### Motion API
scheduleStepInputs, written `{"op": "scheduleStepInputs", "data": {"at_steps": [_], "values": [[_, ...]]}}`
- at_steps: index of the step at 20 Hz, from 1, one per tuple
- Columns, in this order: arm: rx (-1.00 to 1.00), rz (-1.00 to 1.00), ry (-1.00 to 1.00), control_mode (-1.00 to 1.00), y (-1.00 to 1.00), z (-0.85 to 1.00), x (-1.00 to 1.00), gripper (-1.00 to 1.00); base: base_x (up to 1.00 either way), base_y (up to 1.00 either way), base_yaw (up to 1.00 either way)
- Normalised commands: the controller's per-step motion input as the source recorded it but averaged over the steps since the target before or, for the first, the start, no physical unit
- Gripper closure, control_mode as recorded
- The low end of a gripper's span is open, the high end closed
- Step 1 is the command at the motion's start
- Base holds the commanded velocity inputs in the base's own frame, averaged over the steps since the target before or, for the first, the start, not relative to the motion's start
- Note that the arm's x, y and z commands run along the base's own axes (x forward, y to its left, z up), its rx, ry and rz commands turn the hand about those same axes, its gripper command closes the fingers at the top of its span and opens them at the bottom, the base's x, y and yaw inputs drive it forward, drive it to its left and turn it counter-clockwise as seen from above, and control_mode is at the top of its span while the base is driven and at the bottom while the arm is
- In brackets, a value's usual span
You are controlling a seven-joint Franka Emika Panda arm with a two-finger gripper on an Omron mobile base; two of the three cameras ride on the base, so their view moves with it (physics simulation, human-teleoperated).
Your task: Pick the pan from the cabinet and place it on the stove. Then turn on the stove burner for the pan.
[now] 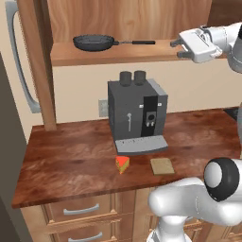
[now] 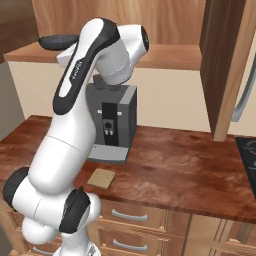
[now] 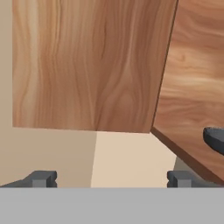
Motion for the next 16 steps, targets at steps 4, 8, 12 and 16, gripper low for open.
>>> {"op": "scheduleStepInputs", "data": {"at_steps": [4, 8, 12, 16], "values": [[-0.03, 0.00, 0.00, -1.00, -0.10, 0.00, 0.40, -1.00, 0.00, 0.00, 0.00], [-0.08, 0.00, 0.00, -1.00, -0.01, 0.00, 0.38, -1.00, 0.00, 0.00, 0.00], [-0.02, 0.00, 0.00, -1.00, -0.05, 0.00, 0.33, -1.00, 0.00, 0.00, 0.00], [0.00, 0.00, 0.00, -1.00, -0.13, 0.00, 0.28, -1.00, 0.00, 0.00, 0.00]]}}
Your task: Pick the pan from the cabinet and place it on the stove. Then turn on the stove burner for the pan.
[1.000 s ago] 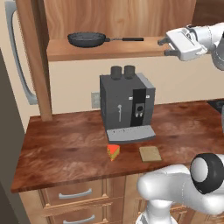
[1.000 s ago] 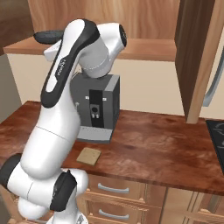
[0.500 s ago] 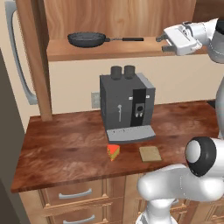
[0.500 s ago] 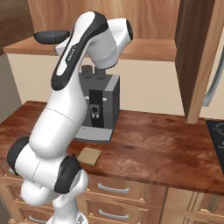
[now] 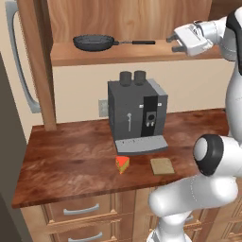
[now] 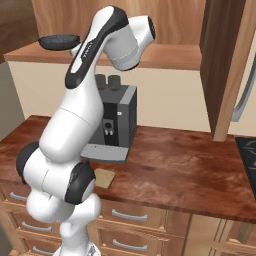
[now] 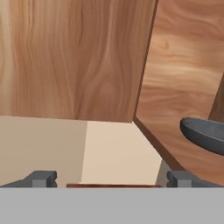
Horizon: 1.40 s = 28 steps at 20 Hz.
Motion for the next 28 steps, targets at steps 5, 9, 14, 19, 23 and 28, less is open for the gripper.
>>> {"op": "scheduleStepInputs", "data": {"at_steps": [5, 9, 14, 19, 23, 28], "values": [[0.00, 0.00, 0.01, -1.00, -0.16, -0.01, 0.23, -1.00, 0.00, 0.00, 0.00], [-0.01, 0.00, 0.02, -1.00, -0.05, 0.00, 0.26, -1.00, 0.00, 0.00, 0.00], [-0.03, 0.00, 0.05, -1.00, 0.00, -0.03, 0.29, -1.00, 0.00, 0.00, 0.00], [-0.06, 0.00, 0.01, -1.00, 0.00, -0.10, 0.30, -1.00, 0.00, 0.00, 0.00], [-0.08, 0.00, -0.01, -1.00, 0.00, -0.10, 0.32, -1.00, 0.00, 0.00, 0.00], [-0.08, 0.00, -0.04, -1.00, -0.01, -0.06, 0.33, -1.00, 0.00, 0.00, 0.00]]}}
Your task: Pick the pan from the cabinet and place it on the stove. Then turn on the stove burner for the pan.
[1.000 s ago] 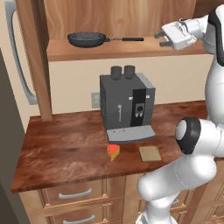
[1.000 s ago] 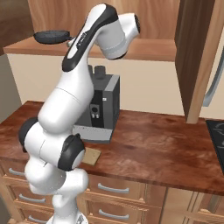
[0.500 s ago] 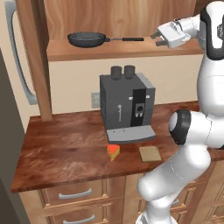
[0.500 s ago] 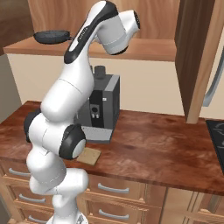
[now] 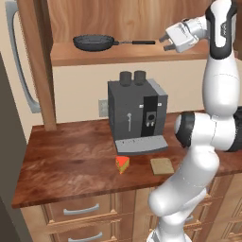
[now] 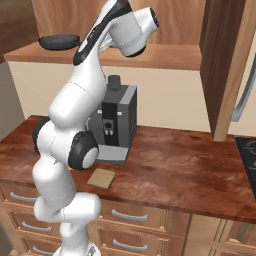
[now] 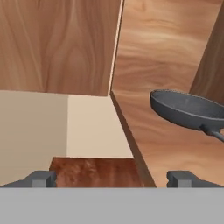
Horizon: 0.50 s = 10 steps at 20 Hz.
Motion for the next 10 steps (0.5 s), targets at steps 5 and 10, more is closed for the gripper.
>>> {"op": "scheduleStepInputs", "data": {"at_steps": [5, 10], "values": [[-0.06, -0.03, -0.01, -1.00, -0.04, -0.02, 0.37, -1.00, 0.00, 0.00, 0.00], [-0.03, -0.06, -0.01, -1.00, -0.05, -0.01, 0.35, -1.00, 0.00, 0.00, 0.00]]}}
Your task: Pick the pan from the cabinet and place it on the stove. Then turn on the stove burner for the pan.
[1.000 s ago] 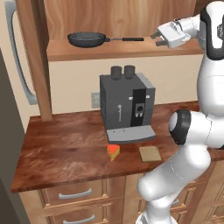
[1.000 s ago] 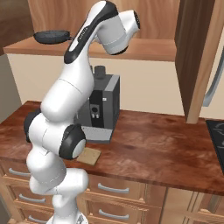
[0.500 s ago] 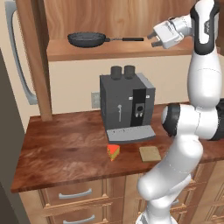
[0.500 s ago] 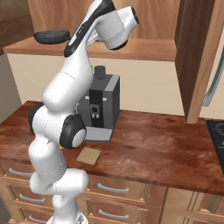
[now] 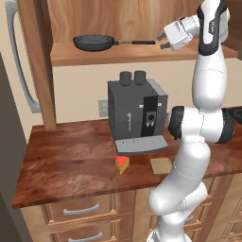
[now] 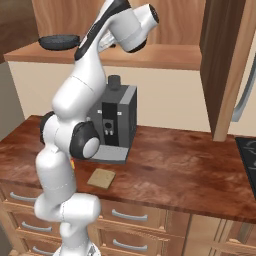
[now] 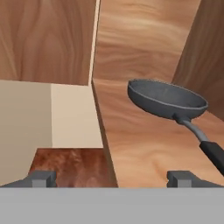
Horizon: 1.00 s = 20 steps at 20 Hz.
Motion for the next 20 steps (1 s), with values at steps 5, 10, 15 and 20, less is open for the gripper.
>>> {"op": "scheduleStepInputs", "data": {"at_steps": [5, 10, 15, 20], "values": [[-0.06, -0.07, -0.06, -1.00, 0.00, -0.01, 0.19, -1.00, 0.00, 0.00, 0.00], [-0.05, -0.07, -0.03, -1.00, 0.00, -0.03, 0.21, -1.00, 0.00, 0.00, 0.00], [-0.05, -0.07, -0.02, -1.00, 0.00, -0.12, 0.20, -1.00, 0.00, 0.00, 0.00], [-0.05, -0.05, 0.00, -1.00, 0.00, -0.10, 0.19, -1.00, 0.00, 0.00, 0.00]]}}
